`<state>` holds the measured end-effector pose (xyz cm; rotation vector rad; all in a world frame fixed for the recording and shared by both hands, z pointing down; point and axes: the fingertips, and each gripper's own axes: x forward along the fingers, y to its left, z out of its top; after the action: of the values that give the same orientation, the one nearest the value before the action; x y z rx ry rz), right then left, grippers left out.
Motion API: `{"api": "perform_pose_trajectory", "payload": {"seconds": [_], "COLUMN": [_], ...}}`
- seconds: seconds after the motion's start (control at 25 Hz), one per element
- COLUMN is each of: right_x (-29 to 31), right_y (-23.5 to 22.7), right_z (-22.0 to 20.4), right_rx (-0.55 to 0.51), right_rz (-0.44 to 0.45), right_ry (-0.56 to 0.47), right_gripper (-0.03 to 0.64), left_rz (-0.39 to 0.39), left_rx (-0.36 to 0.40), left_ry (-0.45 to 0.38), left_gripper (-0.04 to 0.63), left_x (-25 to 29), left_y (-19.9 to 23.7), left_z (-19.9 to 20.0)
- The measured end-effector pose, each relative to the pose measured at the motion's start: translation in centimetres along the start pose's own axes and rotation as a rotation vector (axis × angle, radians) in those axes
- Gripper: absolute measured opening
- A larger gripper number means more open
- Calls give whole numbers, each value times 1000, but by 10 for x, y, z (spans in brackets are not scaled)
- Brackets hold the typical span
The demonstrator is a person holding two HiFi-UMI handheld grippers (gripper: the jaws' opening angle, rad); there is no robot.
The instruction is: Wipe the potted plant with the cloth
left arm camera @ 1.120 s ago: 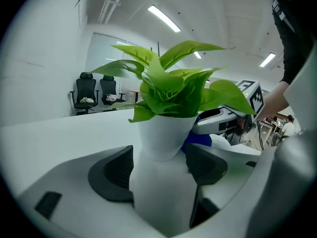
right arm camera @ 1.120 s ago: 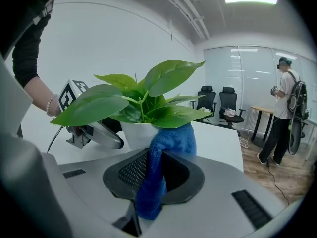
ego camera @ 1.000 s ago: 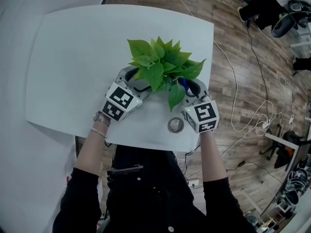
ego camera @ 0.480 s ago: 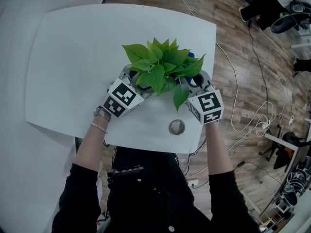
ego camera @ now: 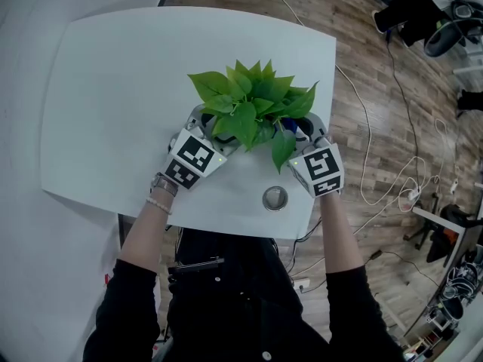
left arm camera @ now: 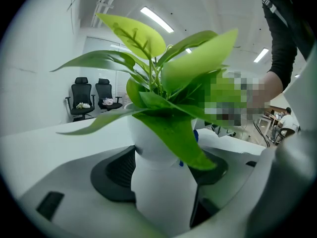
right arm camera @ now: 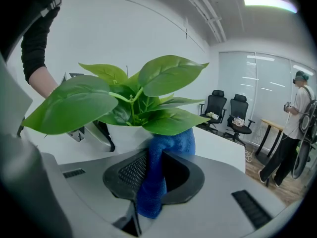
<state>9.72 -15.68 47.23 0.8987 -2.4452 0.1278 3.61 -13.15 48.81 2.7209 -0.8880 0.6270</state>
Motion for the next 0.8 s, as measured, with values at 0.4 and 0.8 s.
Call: {"api": "perform_pose_trajectory", "payload": {"seconds": [0.4,0.8], "right_x": [-18,-27], "right_y": [17,36], "right_z": [-5,-12], "right_rx": [3,1], "right_rz": [4,19], "right_ry": [-2,18], "right_gripper": [95,95], "left_rz": [102,247], "left_rx": [-60,-174], "left_ry": [25,58], "left_gripper": [330,328], "left_x": [3,12], "left_y": [-6,-11], "left_z": [6,2]}}
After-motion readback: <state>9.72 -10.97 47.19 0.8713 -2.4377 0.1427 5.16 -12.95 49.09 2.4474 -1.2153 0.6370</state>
